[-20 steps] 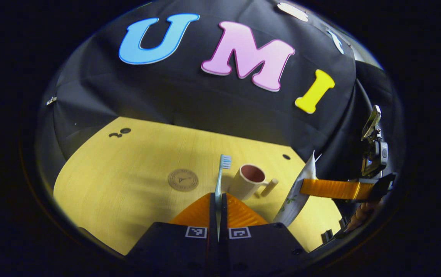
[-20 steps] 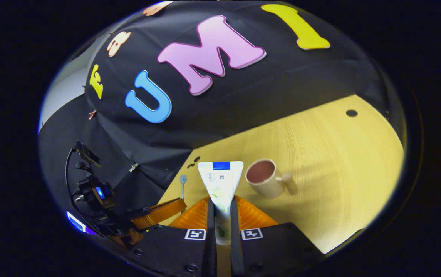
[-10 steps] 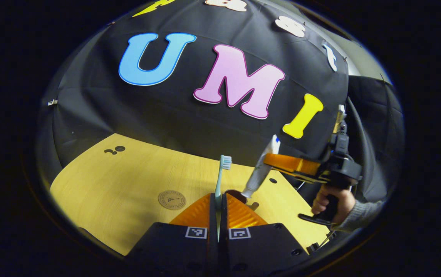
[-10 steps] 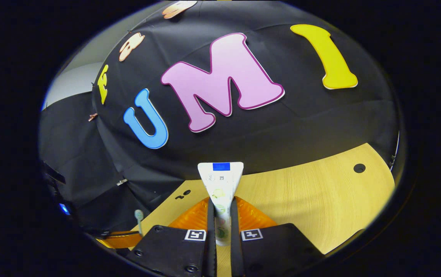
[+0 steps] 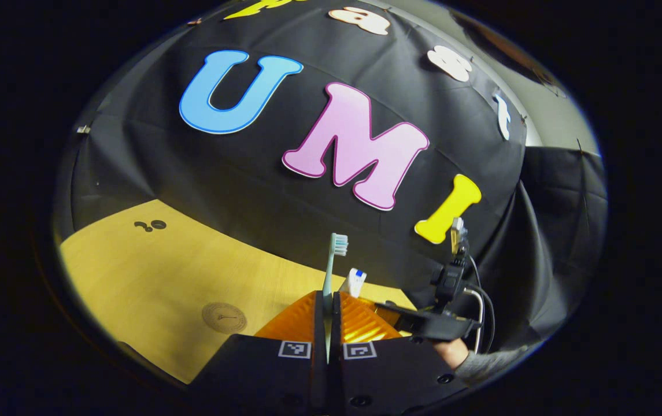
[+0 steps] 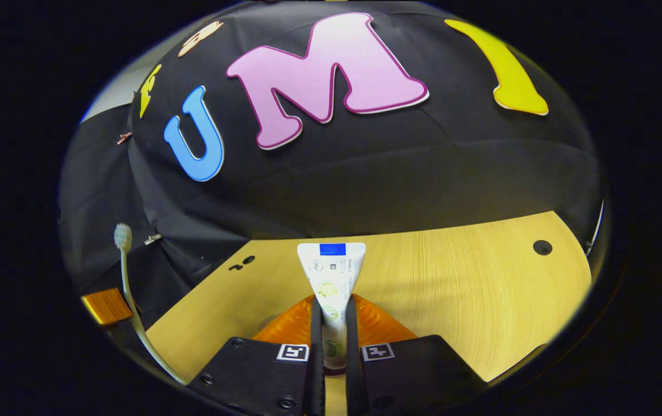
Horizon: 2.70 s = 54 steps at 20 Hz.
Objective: Put the toothbrush and toothpaste on the desktop into the cup, then pick up the cup and place it on the coaster on the desktop.
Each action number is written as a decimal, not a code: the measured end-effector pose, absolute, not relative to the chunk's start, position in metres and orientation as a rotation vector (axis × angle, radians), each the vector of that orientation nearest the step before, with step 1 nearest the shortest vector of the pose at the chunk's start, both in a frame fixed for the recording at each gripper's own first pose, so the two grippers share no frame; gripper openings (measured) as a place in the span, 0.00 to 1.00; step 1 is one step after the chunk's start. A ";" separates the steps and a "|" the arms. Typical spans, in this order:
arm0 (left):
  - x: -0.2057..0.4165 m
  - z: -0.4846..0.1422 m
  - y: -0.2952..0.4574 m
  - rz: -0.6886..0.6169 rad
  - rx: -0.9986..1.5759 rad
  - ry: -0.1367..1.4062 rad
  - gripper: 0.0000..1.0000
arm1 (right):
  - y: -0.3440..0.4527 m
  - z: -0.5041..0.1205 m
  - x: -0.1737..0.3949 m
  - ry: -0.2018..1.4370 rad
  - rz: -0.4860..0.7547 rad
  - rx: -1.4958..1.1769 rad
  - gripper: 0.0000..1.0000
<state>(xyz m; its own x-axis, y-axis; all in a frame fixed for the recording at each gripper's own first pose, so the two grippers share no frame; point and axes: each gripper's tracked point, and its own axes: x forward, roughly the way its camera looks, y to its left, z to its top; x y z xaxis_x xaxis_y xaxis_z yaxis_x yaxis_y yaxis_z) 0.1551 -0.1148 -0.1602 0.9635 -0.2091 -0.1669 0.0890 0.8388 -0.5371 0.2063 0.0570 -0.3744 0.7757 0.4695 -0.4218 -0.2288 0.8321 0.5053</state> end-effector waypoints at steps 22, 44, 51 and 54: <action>0.278 -0.214 -0.135 -0.033 -0.702 0.071 0.06 | 0.043 -0.403 0.180 0.671 0.345 0.659 0.46; 0.269 -0.279 -0.173 -0.015 -0.422 0.071 0.07 | -0.020 -0.433 0.134 0.777 0.326 0.671 0.48; 0.256 -0.297 -0.180 -0.058 -0.380 0.137 0.25 | -0.030 -0.418 0.141 0.761 0.454 0.578 0.47; 0.246 -0.299 -0.181 -0.075 -0.372 0.158 0.40 | -0.025 -0.415 0.140 0.783 0.548 0.494 0.47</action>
<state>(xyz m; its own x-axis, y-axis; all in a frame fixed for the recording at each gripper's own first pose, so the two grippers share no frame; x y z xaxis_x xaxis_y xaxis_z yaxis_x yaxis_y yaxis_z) 0.2463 -0.1806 -0.2992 0.9850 -0.1018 -0.1395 0.0440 0.9291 -0.3672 0.1397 -0.0249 -0.4146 0.5858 0.6235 -0.5178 -0.2726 0.7533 0.5985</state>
